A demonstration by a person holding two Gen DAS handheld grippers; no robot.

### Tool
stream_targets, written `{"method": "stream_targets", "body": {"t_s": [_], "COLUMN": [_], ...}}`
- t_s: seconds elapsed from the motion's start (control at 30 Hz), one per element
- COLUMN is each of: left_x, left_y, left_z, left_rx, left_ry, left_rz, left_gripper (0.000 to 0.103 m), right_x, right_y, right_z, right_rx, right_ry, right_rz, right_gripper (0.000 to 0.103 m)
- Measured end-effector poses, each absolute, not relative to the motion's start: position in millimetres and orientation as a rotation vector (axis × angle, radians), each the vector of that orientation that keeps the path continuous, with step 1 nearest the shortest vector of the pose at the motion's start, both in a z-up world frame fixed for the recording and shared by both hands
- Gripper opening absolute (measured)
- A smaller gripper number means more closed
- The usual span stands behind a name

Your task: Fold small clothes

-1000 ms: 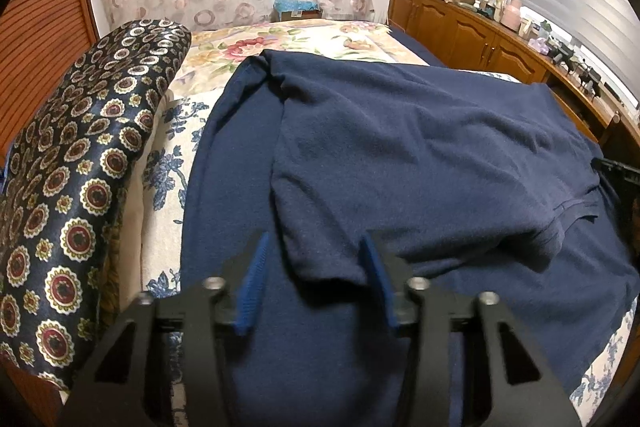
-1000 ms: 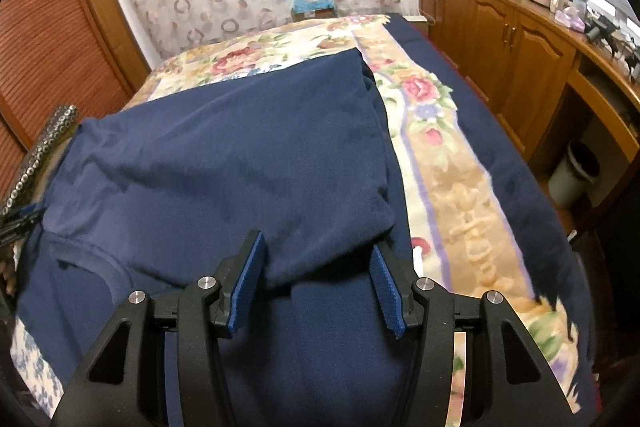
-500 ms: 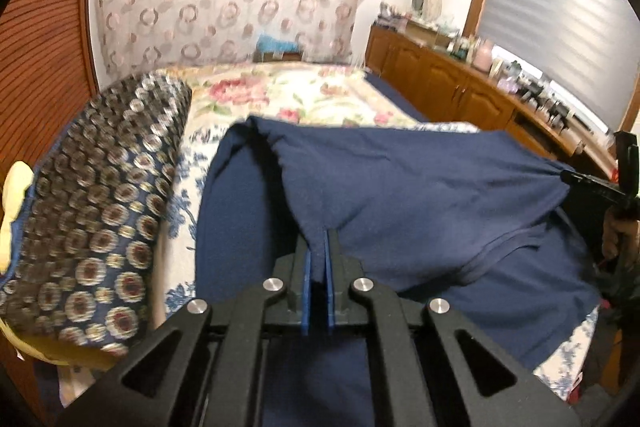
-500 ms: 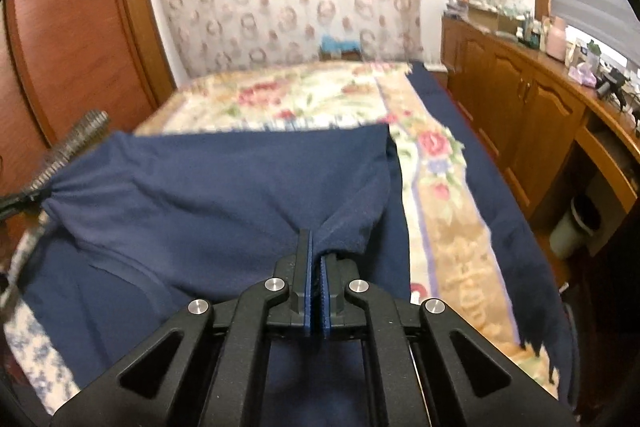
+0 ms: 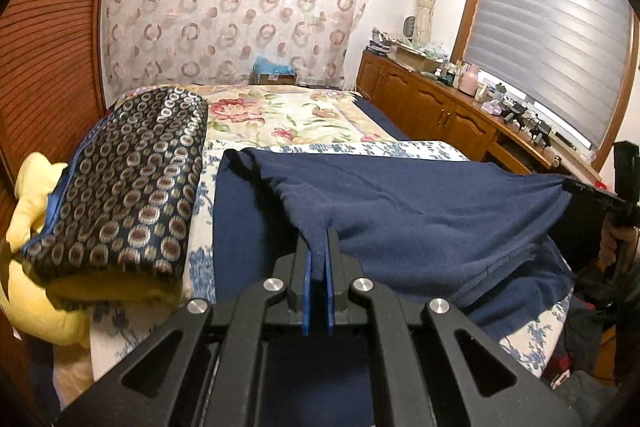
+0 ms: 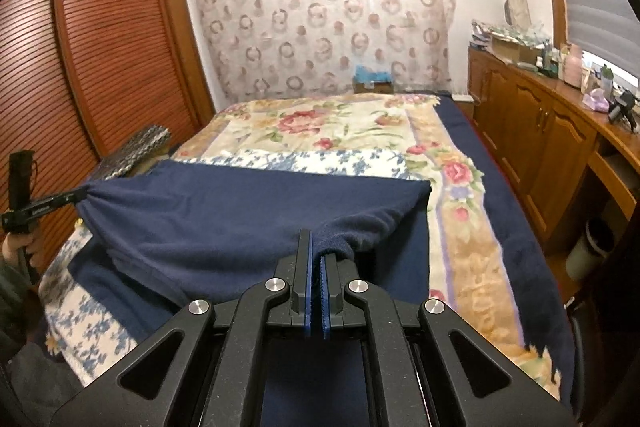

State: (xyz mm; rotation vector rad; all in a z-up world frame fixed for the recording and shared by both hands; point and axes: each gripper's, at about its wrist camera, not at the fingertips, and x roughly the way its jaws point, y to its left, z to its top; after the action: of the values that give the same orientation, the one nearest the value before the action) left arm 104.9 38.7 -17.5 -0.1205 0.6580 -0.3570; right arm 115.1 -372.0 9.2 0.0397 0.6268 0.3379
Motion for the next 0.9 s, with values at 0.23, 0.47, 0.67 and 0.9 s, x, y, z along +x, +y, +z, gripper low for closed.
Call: {"method": "stream_targets", "body": {"t_s": [0.23, 0.47, 0.67, 0.9], "left_x": [89, 81, 76, 61], "left_y": [44, 45, 39, 37], "left_z": [-15, -39, -60, -63], "left_rx": [-0.127, -0.118, -0.096, -0.056], "left_ry": [0.654, 0.718, 0.768, 0.769], "left_rz": [-0.339, -0.336, -0.306, -0.297], "left_gripper": [0.004, 0.004, 0.006, 0.026], "right_x": [91, 76, 76, 70], "right_y": [-368, -372, -380, -379], "right_z": [10, -15, -56, -54], "right_rx": [0.039, 0.036, 0.06, -0.024], "right_ry": [0.631, 0.698, 0.78, 0.786], "right_rz": [0.358, 0.347, 0.309, 0.276], "right_gripper": [0.001, 0.001, 0.007, 0.02]}}
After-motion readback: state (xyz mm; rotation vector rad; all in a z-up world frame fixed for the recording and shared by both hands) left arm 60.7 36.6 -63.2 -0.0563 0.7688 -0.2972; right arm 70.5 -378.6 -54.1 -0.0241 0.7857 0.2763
